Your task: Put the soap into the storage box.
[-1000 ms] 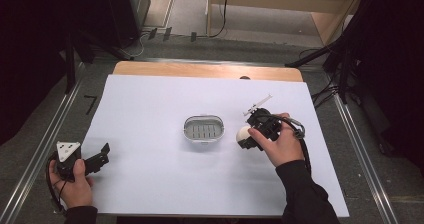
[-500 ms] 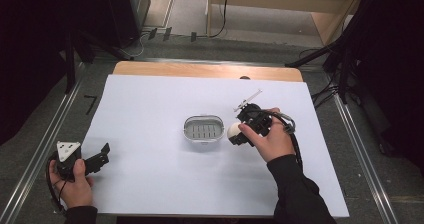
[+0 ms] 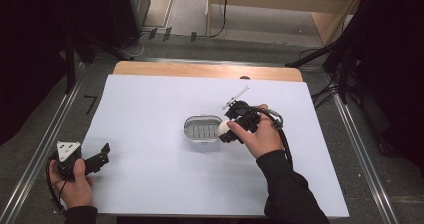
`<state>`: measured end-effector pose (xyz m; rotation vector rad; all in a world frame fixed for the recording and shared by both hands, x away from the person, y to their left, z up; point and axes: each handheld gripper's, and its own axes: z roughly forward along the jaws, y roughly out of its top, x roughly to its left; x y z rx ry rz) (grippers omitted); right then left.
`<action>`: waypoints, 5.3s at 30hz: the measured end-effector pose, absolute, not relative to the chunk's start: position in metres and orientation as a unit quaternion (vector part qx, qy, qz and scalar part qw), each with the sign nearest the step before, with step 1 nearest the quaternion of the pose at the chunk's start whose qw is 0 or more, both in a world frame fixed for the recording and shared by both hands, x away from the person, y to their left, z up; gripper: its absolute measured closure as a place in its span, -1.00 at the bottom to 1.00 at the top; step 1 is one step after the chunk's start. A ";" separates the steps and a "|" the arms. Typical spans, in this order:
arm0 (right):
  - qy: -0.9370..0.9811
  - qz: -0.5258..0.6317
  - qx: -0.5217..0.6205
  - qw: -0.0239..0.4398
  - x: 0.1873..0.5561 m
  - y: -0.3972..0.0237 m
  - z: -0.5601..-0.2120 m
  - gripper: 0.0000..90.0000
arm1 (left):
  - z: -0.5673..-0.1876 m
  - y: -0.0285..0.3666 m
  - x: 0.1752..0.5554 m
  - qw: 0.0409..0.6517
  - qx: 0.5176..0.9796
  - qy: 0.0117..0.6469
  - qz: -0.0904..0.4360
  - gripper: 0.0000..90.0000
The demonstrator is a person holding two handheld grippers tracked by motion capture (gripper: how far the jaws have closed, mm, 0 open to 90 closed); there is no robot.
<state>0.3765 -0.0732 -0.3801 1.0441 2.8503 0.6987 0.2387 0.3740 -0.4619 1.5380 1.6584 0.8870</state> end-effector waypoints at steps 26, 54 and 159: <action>0.920 0.218 0.325 -0.001 0.390 -0.036 -0.384 -0.47 | -0.461 0.367 0.236 0.341 0.608 0.617 0.366 -0.83; 0.922 0.215 0.322 -0.014 0.395 -0.010 -0.391 -0.47 | -0.462 0.367 0.237 0.339 0.610 0.618 0.362 -0.83; 0.840 0.266 0.470 0.060 0.331 -0.211 -0.422 -0.97 | -0.462 0.366 0.236 0.339 0.612 0.613 0.367 -0.82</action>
